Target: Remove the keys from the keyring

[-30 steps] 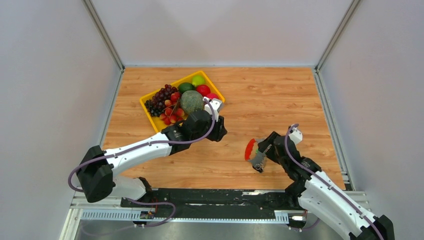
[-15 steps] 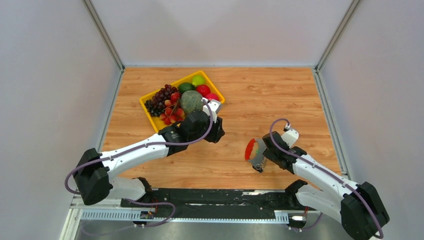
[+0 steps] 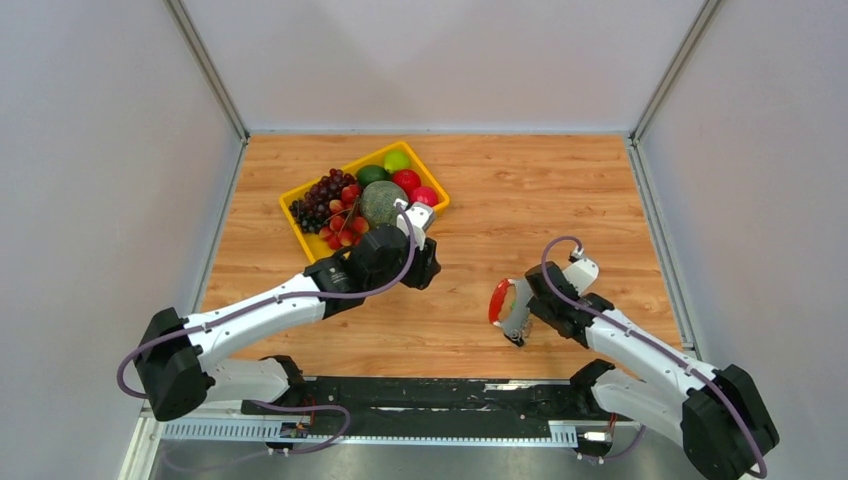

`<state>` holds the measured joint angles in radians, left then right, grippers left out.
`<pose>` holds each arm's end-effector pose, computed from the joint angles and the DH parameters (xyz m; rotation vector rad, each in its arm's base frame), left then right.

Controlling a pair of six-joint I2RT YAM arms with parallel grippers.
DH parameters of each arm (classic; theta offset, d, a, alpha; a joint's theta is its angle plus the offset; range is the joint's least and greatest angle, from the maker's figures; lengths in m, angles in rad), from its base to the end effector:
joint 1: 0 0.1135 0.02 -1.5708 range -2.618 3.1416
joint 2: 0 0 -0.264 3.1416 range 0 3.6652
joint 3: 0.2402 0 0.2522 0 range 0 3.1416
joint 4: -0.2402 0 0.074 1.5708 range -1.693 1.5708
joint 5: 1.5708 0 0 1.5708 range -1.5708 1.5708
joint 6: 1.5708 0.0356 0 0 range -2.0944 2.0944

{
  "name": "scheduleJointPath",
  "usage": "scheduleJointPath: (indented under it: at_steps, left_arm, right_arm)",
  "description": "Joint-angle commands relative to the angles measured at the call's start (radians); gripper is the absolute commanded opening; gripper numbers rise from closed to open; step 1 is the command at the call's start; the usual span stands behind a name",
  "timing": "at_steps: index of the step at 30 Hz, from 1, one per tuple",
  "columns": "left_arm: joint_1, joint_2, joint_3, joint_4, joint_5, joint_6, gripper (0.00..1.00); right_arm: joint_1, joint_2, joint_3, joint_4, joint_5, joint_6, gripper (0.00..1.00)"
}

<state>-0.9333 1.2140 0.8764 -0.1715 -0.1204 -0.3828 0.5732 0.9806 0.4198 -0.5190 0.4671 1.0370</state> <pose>0.1667 -0.2179 0.2831 0.5103 2.0861 -0.6682 0.1451 0.0746 0.1601 0.7119 2.3733 0.0390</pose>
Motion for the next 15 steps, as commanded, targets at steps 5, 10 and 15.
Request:
scheduleJointPath:
  at_steps: [5, 10, 15]
  left_arm:
    - [0.002, -0.041, -0.01, 0.002, 0.074, 0.058, 0.52]
    - [0.003, -0.033, -0.029, 0.039, 0.142, 0.064, 0.53]
    - [0.003, -0.04, -0.071, 0.15, 0.21, 0.066, 0.61]
  right_arm:
    - [-0.001, -0.135, 0.049, 0.059, -0.05, -0.05, 0.0]
    - [0.0, -0.236, 0.099, 0.087, -0.216, -0.134, 0.0]
    - [0.0, -0.316, 0.114, 0.18, -0.39, -0.291, 0.0]
